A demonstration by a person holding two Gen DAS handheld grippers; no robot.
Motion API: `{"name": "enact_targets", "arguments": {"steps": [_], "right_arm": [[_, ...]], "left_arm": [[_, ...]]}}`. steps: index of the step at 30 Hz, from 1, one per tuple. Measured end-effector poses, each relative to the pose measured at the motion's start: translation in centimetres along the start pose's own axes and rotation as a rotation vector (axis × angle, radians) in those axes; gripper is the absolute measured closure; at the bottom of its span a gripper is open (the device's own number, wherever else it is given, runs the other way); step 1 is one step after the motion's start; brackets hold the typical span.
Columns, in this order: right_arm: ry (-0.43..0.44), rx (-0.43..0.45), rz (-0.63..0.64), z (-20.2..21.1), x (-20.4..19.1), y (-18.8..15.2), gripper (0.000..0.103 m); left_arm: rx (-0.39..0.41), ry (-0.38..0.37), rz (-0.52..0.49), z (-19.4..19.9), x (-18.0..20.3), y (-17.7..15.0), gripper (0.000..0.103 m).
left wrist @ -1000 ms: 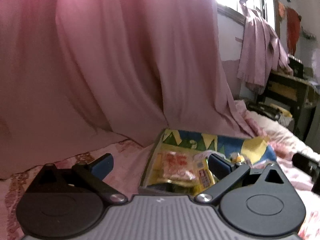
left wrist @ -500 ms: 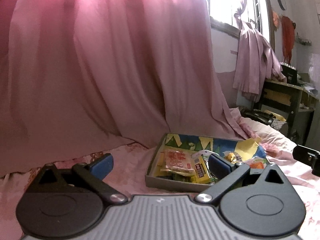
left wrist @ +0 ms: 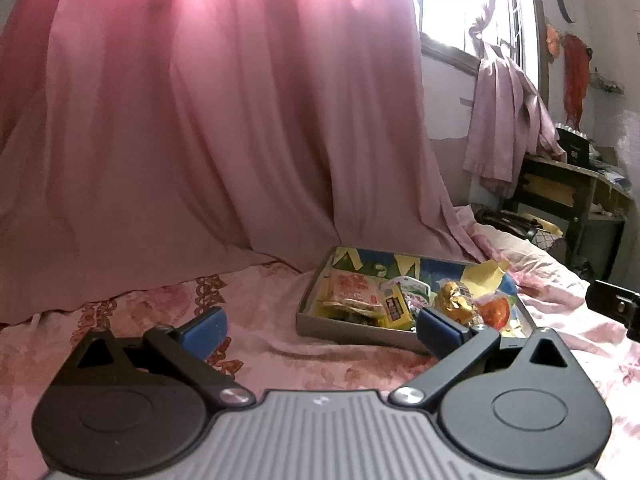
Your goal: Organize snacks
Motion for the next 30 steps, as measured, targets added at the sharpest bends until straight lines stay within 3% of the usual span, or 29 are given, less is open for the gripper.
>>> {"name": "enact_targets", "arguments": {"steps": [12,30], "right_arm": [[0.005,0.003,0.01,2.2,0.0,-0.3,0.001],[-0.02,-0.073,0.01,5.3,0.2,-2.4,0.001]], "left_arm": [[-0.005,0.005,-0.013,2.0,0.3,-1.1,0.0],[-0.024,-0.002,-0.042,4.6,1.1,-2.4,0.0]]}}
Point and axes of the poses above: each gripper's, at about its wrist camera, not at the fingertips, and z roughly against the way its jaws point, x to its right, y to its top, the point moved 7 cm from there along -z, roughly the way its jaws point, and after that the axes turned 15 degrees about -z, right-handed, at the moved point
